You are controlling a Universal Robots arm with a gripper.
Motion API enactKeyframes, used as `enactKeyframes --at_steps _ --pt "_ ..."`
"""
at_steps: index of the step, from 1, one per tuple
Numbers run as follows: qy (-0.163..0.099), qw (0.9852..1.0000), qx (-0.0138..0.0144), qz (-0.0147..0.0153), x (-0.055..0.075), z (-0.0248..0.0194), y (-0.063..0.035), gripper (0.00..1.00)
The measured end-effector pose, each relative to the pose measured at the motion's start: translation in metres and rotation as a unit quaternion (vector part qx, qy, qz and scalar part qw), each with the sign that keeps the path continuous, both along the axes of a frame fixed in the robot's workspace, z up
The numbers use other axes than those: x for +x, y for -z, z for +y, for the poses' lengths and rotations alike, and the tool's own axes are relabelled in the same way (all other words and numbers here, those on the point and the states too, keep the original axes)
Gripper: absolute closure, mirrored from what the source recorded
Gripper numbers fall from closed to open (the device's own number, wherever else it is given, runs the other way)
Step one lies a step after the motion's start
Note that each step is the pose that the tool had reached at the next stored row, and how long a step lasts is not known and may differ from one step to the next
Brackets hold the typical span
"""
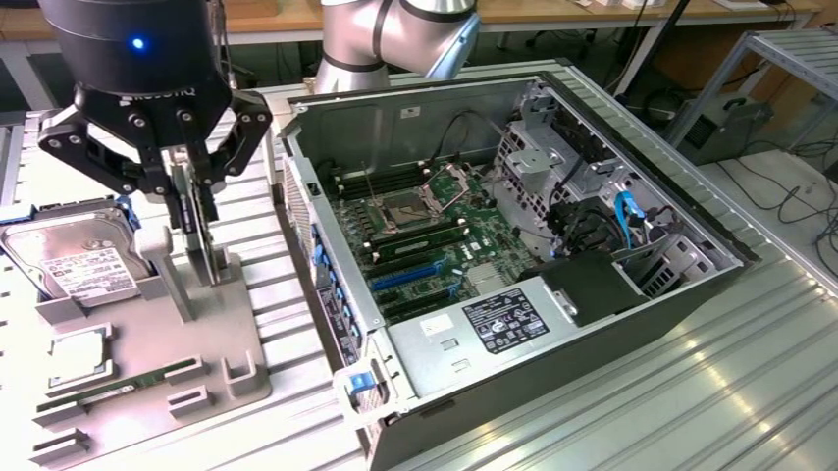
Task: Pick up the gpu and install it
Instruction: 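Pick up the gpu and move the gpu toward the slot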
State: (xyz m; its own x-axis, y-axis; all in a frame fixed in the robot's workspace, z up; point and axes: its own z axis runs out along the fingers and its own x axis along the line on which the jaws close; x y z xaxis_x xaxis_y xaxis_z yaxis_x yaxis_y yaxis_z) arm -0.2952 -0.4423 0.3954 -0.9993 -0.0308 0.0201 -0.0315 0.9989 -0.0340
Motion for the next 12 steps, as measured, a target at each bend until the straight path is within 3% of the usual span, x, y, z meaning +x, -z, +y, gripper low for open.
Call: enactKeyframes --at_steps 12 --pt "0.0 1.0 0.0 0.0005 0.001 0.0 -0.0202 0.72"
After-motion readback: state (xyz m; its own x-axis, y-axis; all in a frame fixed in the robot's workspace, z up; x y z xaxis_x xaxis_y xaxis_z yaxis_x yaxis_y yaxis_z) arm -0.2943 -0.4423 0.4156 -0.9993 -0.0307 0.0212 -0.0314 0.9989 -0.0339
